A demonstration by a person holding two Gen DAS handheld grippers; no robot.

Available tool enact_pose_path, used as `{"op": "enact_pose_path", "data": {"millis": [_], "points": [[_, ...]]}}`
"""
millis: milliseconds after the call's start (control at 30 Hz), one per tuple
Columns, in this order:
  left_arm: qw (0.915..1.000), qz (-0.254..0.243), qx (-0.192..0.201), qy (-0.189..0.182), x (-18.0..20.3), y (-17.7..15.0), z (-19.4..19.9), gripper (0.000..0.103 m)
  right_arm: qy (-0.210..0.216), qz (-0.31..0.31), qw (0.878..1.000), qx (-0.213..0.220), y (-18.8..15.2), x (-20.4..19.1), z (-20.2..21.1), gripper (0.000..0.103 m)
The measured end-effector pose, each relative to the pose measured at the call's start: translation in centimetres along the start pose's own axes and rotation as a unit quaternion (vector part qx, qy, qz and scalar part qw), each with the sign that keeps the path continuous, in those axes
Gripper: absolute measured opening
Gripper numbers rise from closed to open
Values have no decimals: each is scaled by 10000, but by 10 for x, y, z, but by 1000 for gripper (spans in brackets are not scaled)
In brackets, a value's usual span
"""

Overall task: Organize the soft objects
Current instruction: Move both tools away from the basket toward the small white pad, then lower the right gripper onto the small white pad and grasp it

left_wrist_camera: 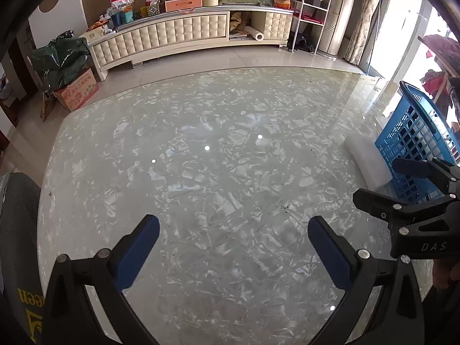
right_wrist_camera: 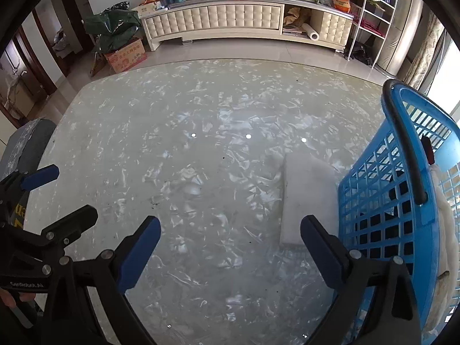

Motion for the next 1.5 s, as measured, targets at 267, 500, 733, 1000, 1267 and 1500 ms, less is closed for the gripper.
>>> {"op": "enact_pose_path", "data": {"millis": [267,500,733,1000,1267,1500], "points": [[9999,-108,-23,-80,15,7,-11,102,-146,18,9999,25,2,10,-2,94],[9998,-161,-74,-71,17,11,-25,103,-232,-20,9997,-70,4,22,-11,94],[9997,-196,-115,-47,19,13,-40,102,-363,-232,9989,-183,1,30,-28,94],[9998,-146,-130,-44,14,9,-47,103,-506,-431,9978,-34,-3,43,-32,78],[9999,-87,-95,-63,15,7,-46,103,-1011,-140,9947,95,-11,46,-26,39],[9997,-116,-129,-160,19,6,-49,103,-1375,189,9902,156,-15,47,-26,25]]}}
Point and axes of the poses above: each gripper's, at about its wrist camera, not at the fingertips, and z roughly against the way its jaws point, x to its right, y to its top, the point moved 2 cm from there along -z, roughly the way its jaws point, and after that the axes turned 13 degrees about x, right-handed, at the moved point
